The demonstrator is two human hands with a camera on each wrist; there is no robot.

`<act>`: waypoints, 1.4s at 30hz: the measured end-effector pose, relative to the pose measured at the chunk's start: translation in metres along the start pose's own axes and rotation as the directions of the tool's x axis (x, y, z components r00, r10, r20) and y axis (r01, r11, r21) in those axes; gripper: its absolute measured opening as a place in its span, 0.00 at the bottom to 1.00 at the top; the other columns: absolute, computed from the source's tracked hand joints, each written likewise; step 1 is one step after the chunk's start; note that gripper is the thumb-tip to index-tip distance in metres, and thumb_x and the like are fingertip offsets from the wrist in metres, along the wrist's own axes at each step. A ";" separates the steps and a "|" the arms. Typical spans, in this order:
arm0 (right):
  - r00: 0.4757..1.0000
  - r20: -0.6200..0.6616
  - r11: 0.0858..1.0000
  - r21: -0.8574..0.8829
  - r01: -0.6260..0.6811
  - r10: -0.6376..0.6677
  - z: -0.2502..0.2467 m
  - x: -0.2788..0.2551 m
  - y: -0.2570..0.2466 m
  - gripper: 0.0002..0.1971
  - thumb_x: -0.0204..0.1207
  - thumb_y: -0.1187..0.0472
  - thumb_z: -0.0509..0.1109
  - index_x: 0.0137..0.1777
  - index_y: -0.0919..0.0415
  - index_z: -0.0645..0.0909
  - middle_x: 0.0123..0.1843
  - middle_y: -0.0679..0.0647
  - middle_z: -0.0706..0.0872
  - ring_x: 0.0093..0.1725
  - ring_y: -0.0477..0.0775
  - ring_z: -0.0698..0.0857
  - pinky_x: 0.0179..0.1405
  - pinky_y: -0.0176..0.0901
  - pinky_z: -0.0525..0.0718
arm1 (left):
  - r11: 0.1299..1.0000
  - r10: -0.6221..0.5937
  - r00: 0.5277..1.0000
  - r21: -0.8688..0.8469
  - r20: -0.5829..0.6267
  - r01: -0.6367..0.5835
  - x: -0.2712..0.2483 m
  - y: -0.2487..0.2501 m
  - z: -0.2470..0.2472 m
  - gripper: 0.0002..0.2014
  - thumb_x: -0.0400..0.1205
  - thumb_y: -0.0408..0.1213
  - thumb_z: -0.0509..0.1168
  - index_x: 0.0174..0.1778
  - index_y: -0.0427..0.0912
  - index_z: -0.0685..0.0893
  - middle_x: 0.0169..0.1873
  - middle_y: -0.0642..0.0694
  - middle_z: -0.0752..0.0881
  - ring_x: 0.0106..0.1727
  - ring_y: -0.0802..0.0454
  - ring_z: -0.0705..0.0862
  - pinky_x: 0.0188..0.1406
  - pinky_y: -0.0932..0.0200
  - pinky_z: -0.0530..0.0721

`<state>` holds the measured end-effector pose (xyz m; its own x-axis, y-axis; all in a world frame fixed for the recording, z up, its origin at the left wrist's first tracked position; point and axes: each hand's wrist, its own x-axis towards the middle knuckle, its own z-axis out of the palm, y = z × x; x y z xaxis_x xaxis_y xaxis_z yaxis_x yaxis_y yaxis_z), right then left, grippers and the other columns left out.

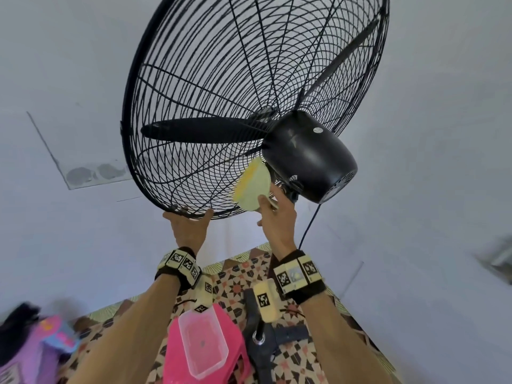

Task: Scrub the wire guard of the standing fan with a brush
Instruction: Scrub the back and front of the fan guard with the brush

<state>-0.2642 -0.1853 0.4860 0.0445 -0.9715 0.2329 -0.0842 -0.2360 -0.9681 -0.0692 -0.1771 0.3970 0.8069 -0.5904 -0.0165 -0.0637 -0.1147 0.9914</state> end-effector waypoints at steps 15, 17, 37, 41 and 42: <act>0.969 -0.185 0.926 -0.368 0.086 -0.163 0.018 -0.011 -0.009 0.21 0.90 0.63 0.61 0.83 0.59 0.74 0.63 0.64 0.90 0.64 0.66 0.87 0.64 0.54 0.83 | 1.000 0.015 1.000 0.017 0.027 -0.015 -0.008 -0.003 -0.003 0.60 0.79 0.50 0.80 0.89 0.34 0.40 0.87 0.39 0.66 0.85 0.43 0.68 0.73 0.60 0.64; 0.981 -0.147 0.906 -0.419 0.057 -0.129 0.014 0.000 -0.016 0.23 0.90 0.64 0.60 0.84 0.58 0.71 0.66 0.66 0.88 0.67 0.68 0.85 0.67 0.56 0.81 | 1.000 0.017 0.999 0.012 0.040 -0.018 -0.008 -0.002 -0.005 0.62 0.79 0.51 0.80 0.89 0.34 0.38 0.87 0.39 0.65 0.86 0.43 0.68 0.76 0.58 0.65; 0.867 -0.261 0.874 -0.367 0.318 -0.425 0.036 -0.025 -0.007 0.20 0.88 0.67 0.67 0.79 0.63 0.79 0.43 0.61 0.93 0.47 0.54 0.85 0.49 0.19 0.82 | 1.000 -0.003 0.998 0.011 0.059 0.002 -0.010 -0.004 -0.007 0.63 0.77 0.53 0.81 0.89 0.36 0.38 0.86 0.40 0.67 0.85 0.42 0.69 0.77 0.57 0.67; 0.899 -0.307 0.926 -0.310 0.214 -0.311 0.030 -0.029 0.002 0.19 0.88 0.68 0.66 0.79 0.65 0.79 0.61 0.68 0.90 0.61 0.62 0.87 0.59 0.45 0.85 | 1.000 -0.007 0.998 0.013 0.063 0.006 -0.009 -0.006 -0.009 0.66 0.77 0.55 0.81 0.89 0.37 0.34 0.88 0.40 0.65 0.86 0.43 0.67 0.81 0.54 0.66; 0.915 -0.306 0.936 -0.310 0.165 -0.262 0.029 -0.024 0.002 0.20 0.89 0.66 0.64 0.80 0.64 0.78 0.61 0.68 0.90 0.61 0.65 0.89 0.59 0.50 0.86 | 1.000 -0.002 0.998 0.015 0.061 0.001 -0.010 -0.007 -0.008 0.65 0.77 0.55 0.81 0.89 0.37 0.36 0.87 0.40 0.65 0.86 0.43 0.68 0.80 0.55 0.66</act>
<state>-0.2367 -0.1623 0.4755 -0.2420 -0.8342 0.4955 -0.3801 -0.3883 -0.8395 -0.0715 -0.1640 0.3918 0.7696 -0.6379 -0.0265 -0.0718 -0.1278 0.9892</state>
